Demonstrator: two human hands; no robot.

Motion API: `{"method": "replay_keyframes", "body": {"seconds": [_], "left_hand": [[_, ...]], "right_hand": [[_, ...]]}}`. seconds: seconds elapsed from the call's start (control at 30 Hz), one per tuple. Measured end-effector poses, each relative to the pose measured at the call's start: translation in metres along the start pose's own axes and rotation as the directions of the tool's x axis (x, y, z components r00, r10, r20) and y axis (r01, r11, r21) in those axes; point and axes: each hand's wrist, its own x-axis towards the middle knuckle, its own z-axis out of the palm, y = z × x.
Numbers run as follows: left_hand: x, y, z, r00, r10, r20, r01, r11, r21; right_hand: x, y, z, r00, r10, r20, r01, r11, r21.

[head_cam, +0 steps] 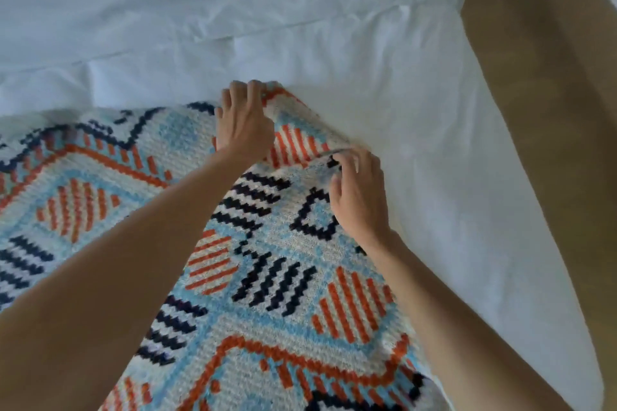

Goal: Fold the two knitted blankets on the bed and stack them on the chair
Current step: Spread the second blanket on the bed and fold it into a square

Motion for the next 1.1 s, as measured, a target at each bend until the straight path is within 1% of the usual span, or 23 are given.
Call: {"method": "replay_keyframes", "body": {"seconds": [0.07, 0.13, 0.17, 0.2, 0.27, 0.3, 0.37, 0.43, 0.5, 0.53, 0.57, 0.63, 0.67, 0.73, 0.77, 0.8, 0.87, 0.9, 0.93, 0.97, 1.0, 1.03, 1.1], "left_hand": [[0.016, -0.031, -0.007, 0.997, -0.058, 0.052, 0.054, 0.995, 0.08], [0.023, -0.057, -0.007, 0.986, -0.068, 0.149, 0.042, 0.985, 0.166], [0.022, -0.067, -0.004, 0.983, -0.043, 0.178, 0.002, 0.976, 0.22], [0.017, -0.073, -0.002, 0.985, 0.005, 0.175, -0.054, 0.959, 0.277], [-0.003, -0.081, 0.005, 0.981, 0.126, 0.146, -0.168, 0.93, 0.328], [-0.017, -0.083, 0.008, 0.972, 0.167, 0.165, -0.212, 0.929, 0.304], [-0.048, -0.091, 0.015, 0.939, 0.236, 0.248, -0.289, 0.935, 0.204], [-0.071, -0.099, 0.017, 0.912, 0.295, 0.285, -0.333, 0.938, 0.095], [-0.07, -0.107, 0.013, 0.936, 0.287, 0.203, -0.282, 0.958, -0.054], [-0.062, -0.111, 0.011, 0.959, 0.234, 0.157, -0.222, 0.971, -0.093], [-0.052, -0.116, 0.009, 0.979, 0.153, 0.135, -0.141, 0.986, -0.093], [-0.031, -0.128, 0.004, 0.983, -0.025, 0.183, 0.023, 1.0, 0.011], [-0.025, -0.133, 0.0, 0.968, -0.077, 0.24, 0.056, 0.994, 0.093], [-0.021, -0.136, -0.007, 0.935, -0.097, 0.341, 0.018, 0.973, 0.228], [-0.022, -0.137, -0.011, 0.937, -0.078, 0.34, -0.014, 0.965, 0.26], [-0.022, -0.136, -0.015, 0.954, -0.047, 0.297, -0.037, 0.962, 0.27], [-0.014, -0.135, -0.024, 0.993, -0.007, 0.118, -0.018, 0.978, 0.209], [-0.005, -0.133, -0.03, 1.0, -0.028, -0.01, 0.029, 0.989, 0.144], [0.007, -0.131, -0.036, 0.988, -0.07, -0.14, 0.081, 0.994, 0.074], [0.02, -0.129, -0.04, 0.964, -0.11, -0.241, 0.116, 0.993, 0.01], [0.033, -0.127, -0.043, 0.949, -0.131, -0.287, 0.123, 0.991, -0.046], [0.042, -0.123, -0.042, 0.957, -0.129, -0.258, 0.107, 0.989, -0.099], [0.048, -0.115, -0.033, 0.997, -0.079, -0.028, 0.072, 0.981, -0.178]], "right_hand": [[0.042, -0.018, 0.004, 0.998, -0.056, -0.021, 0.056, 0.998, 0.036], [0.078, -0.032, 0.01, 0.997, -0.07, -0.011, 0.071, 0.997, 0.036], [0.091, -0.036, 0.013, 0.998, -0.055, 0.021, 0.054, 0.997, 0.056], [0.101, -0.04, 0.016, 0.996, -0.036, 0.075, 0.03, 0.996, 0.085], [0.109, -0.047, 0.02, 0.976, -0.067, 0.205, 0.05, 0.995, 0.091], [0.107, -0.051, 0.021, 0.955, -0.109, 0.275, 0.095, 0.993, 0.065], [0.099, -0.057, 0.029, 0.887, -0.162, 0.433, 0.176, 0.984, 0.008], [0.091, -0.062, 0.035, 0.823, -0.199, 0.532, 0.247, 0.969, -0.02], [0.087, -0.064, 0.035, 0.79, -0.237, 0.565, 0.302, 0.953, -0.022], [0.087, -0.065, 0.034, 0.776, -0.248, 0.58, 0.317, 0.948, -0.018], [0.088, -0.066, 0.034, 0.764, -0.254, 0.593, 0.323, 0.946, -0.011], [0.09, -0.07, 0.031, 0.757, -0.254, 0.602, 0.302, 0.953, 0.023], [0.091, -0.071, 0.03, 0.767, -0.254, 0.59, 0.281, 0.959, 0.048], [0.091, -0.072, 0.027, 0.823, -0.261, 0.504, 0.273, 0.961, 0.051], [0.092, -0.071, 0.026, 0.867, -0.267, 0.421, 0.284, 0.959, 0.023], [0.093, -0.07, 0.023, 0.91, -0.266, 0.318, 0.282, 0.959, -0.005], [0.102, -0.067, 0.015, 0.972, -0.216, 0.087, 0.22, 0.975, -0.035], [0.111, -0.064, 0.009, 0.984, -0.177, -0.033, 0.175, 0.983, -0.051], [0.123, -0.062, 0.004, 0.982, -0.135, -0.129, 0.126, 0.989, -0.078], [0.136, -0.061, 0.0, 0.977, -0.098, -0.189, 0.078, 0.991, -0.111], [0.147, -0.06, -0.003, 0.976, -0.069, -0.208, 0.039, 0.989, -0.146], [0.156, -0.061, -0.003, 0.981, -0.047, -0.19, 0.013, 0.985, -0.175], [0.163, -0.065, 0.002, 0.994, -0.024, -0.109, 0.002, 0.98, -0.2]]}}
